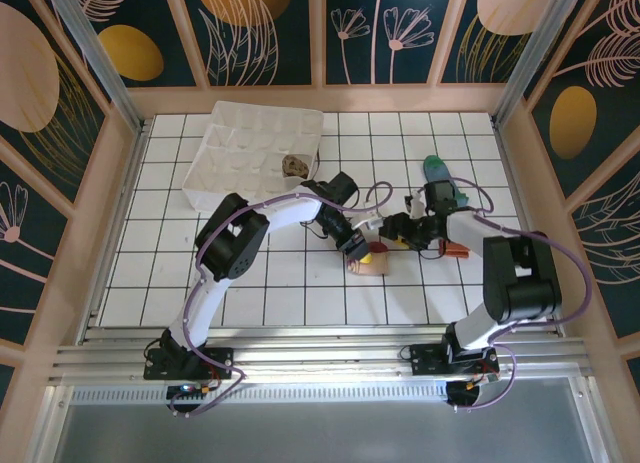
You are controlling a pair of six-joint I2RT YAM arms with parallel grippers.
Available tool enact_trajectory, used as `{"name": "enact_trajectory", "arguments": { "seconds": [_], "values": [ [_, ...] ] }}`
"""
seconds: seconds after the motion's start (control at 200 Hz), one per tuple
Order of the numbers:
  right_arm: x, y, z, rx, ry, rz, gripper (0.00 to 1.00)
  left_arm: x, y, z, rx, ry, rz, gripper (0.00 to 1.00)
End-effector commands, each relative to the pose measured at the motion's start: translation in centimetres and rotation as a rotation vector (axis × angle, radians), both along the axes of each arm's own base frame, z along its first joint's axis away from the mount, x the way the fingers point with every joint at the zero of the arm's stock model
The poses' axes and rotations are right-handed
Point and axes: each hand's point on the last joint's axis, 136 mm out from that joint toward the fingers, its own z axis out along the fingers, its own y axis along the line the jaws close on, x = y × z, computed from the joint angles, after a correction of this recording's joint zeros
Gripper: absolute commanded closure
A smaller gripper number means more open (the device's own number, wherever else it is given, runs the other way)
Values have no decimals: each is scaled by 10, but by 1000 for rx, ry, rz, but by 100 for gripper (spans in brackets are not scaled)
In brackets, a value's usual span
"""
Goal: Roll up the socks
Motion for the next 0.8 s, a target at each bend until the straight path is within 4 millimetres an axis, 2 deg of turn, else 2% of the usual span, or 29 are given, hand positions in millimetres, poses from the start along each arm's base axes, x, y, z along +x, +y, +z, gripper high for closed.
{"name": "enact_trajectory", "arguments": {
  "seconds": [0.0, 0.175, 0.31, 0.43, 0.53, 0.696, 0.791],
  "values": [
    [-19, -10, 3, -45, 45, -62, 41, 7, 26, -74, 263, 17, 113, 100],
    [-43, 13, 5, 63, 27, -40, 41, 26, 20, -77, 287, -8, 200, 97],
    [-47, 17, -5, 46, 62, -18, 43, 35, 18, -79, 307, -16, 246, 96],
    [-53, 10, -29, -13, 137, -34, 48, 37, 17, -77, 296, -27, 245, 95],
    [-62, -1, -52, -93, 220, -50, 56, 37, 20, -73, 286, -65, 232, 93],
    [-73, -13, -70, -170, 275, -50, 74, 38, 26, -50, 214, -209, 191, 85],
    [-75, -13, -71, -166, 271, -44, 80, 40, 29, -20, 117, -347, 176, 75]
  ]
}}
